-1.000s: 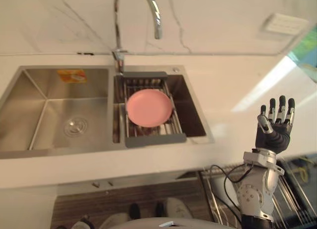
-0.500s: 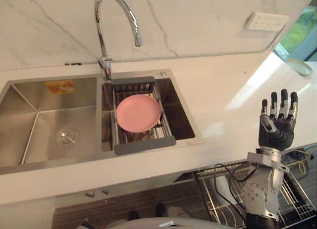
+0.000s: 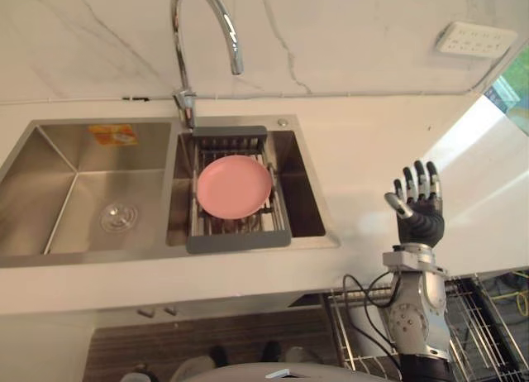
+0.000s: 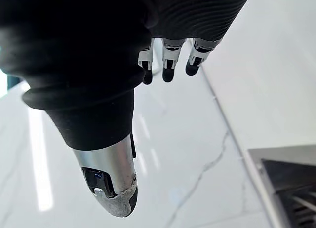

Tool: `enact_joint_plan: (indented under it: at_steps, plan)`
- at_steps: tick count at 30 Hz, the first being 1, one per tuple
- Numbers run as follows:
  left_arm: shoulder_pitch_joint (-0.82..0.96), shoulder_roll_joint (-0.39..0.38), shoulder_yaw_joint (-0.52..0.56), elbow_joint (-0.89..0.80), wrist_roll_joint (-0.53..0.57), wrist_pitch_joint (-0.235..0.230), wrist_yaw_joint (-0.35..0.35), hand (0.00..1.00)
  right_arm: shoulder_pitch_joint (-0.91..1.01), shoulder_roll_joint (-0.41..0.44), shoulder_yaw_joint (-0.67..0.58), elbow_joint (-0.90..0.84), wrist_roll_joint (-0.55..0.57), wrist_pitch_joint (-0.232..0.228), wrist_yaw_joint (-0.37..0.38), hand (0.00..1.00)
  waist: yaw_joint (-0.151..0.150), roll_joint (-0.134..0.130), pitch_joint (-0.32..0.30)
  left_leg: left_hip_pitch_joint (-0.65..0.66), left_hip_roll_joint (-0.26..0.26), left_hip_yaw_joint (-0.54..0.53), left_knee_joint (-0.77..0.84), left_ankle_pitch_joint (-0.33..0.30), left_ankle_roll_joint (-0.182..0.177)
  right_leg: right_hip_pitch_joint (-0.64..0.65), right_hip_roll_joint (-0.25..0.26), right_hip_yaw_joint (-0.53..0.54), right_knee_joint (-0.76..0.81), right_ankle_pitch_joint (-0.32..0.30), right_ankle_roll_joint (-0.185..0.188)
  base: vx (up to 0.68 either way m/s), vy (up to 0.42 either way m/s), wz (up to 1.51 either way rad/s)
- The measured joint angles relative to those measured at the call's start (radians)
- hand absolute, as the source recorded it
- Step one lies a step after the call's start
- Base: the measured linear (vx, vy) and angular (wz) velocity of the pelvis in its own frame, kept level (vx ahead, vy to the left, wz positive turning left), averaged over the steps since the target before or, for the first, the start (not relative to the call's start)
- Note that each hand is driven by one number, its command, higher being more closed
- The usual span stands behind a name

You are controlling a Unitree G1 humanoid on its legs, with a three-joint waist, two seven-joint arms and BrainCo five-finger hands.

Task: Walk over to the sink, pick up the cup, carry it to the dishwasher, place the cup inside the dishwasher, then close the dishwasher door

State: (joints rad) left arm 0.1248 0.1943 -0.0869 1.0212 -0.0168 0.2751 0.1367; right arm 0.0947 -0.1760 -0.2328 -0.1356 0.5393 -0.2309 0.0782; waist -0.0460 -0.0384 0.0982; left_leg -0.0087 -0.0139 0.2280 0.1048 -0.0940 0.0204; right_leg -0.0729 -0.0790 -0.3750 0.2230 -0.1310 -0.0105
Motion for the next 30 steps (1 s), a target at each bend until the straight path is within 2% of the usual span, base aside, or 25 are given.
enact_joint_plan:
  at_steps: [3, 5, 8, 9, 16, 19, 22, 28, 30]
  plan:
    - [0.006, 0.001, 0.001, 0.000, 0.000, 0.009, 0.004, 0.00, -0.021, -0.089, 0.028, -0.001, -0.168, 0.018, 0.012, 0.00, 0.004, 0.006, -0.003, 0.010, 0.006, 0.021, -0.007, 0.003, -0.006, 0.001, 0.000, -0.005, 0.007, -0.005, -0.001, 0.07, -0.079, 0.00]
    - [0.003, 0.002, 0.007, -0.001, 0.022, 0.037, 0.000, 0.00, -0.080, -0.182, 0.080, 0.000, -0.291, 0.046, 0.043, 0.00, 0.003, 0.007, -0.004, 0.012, 0.006, 0.022, -0.019, 0.007, -0.012, 0.002, 0.000, -0.010, 0.000, -0.001, 0.004, 0.05, -0.017, 0.03]
    - [0.005, 0.001, 0.008, -0.020, 0.058, 0.047, -0.009, 0.00, -0.147, -0.230, 0.128, 0.011, -0.409, 0.063, 0.073, 0.00, 0.009, 0.006, -0.004, 0.011, 0.006, 0.029, -0.019, 0.008, -0.020, 0.006, 0.000, -0.015, -0.017, 0.012, 0.011, 0.02, 0.008, -0.01]
    - [0.004, 0.001, 0.008, -0.028, 0.063, 0.047, -0.012, 0.00, -0.187, -0.242, 0.158, 0.040, -0.476, 0.070, 0.097, 0.00, 0.020, 0.005, -0.004, 0.011, 0.005, 0.048, -0.020, 0.012, -0.034, 0.015, 0.000, -0.019, -0.044, 0.029, 0.015, 0.01, 0.026, -0.05]
    - [0.003, -0.004, 0.007, -0.031, 0.131, 0.045, -0.045, 0.00, -0.239, -0.275, 0.247, 0.044, -0.588, 0.087, 0.114, 0.00, 0.030, 0.004, -0.005, 0.012, 0.001, 0.048, -0.029, 0.014, -0.035, 0.047, 0.007, -0.043, -0.118, 0.072, 0.025, 0.00, 0.018, 0.00]
    - [0.003, -0.002, 0.006, -0.033, 0.140, 0.045, -0.049, 0.00, -0.267, -0.276, 0.281, 0.060, -0.667, 0.087, 0.117, 0.00, 0.039, -0.001, -0.008, 0.026, -0.002, 0.046, -0.061, 0.035, -0.051, 0.060, 0.011, -0.054, -0.145, 0.088, 0.024, -0.04, -0.018, 0.05]
    - [0.004, 0.001, 0.006, -0.037, 0.140, 0.047, -0.049, 0.00, -0.297, -0.284, 0.323, 0.096, -0.754, 0.096, 0.117, 0.00, 0.042, -0.001, -0.008, 0.028, -0.002, 0.043, -0.088, 0.056, -0.042, 0.072, 0.018, -0.076, -0.170, 0.100, 0.019, -0.06, -0.033, 0.15]
    - [0.007, 0.003, 0.006, -0.068, 0.177, 0.055, -0.060, 0.00, -0.399, -0.285, 0.438, 0.262, -0.875, 0.109, 0.093, 0.00, 0.078, -0.002, -0.008, 0.028, -0.002, 0.034, -0.116, 0.086, -0.010, 0.079, 0.029, -0.090, -0.202, 0.120, 0.017, -0.05, -0.009, 0.08]
    - [0.007, 0.004, 0.006, -0.069, 0.178, 0.055, -0.066, 0.00, -0.416, -0.284, 0.464, 0.289, -0.913, 0.109, 0.091, 0.00, 0.082, -0.002, -0.008, 0.028, -0.004, 0.021, -0.119, 0.090, -0.009, 0.087, 0.030, -0.106, -0.213, 0.122, 0.020, -0.03, 0.008, 0.16]
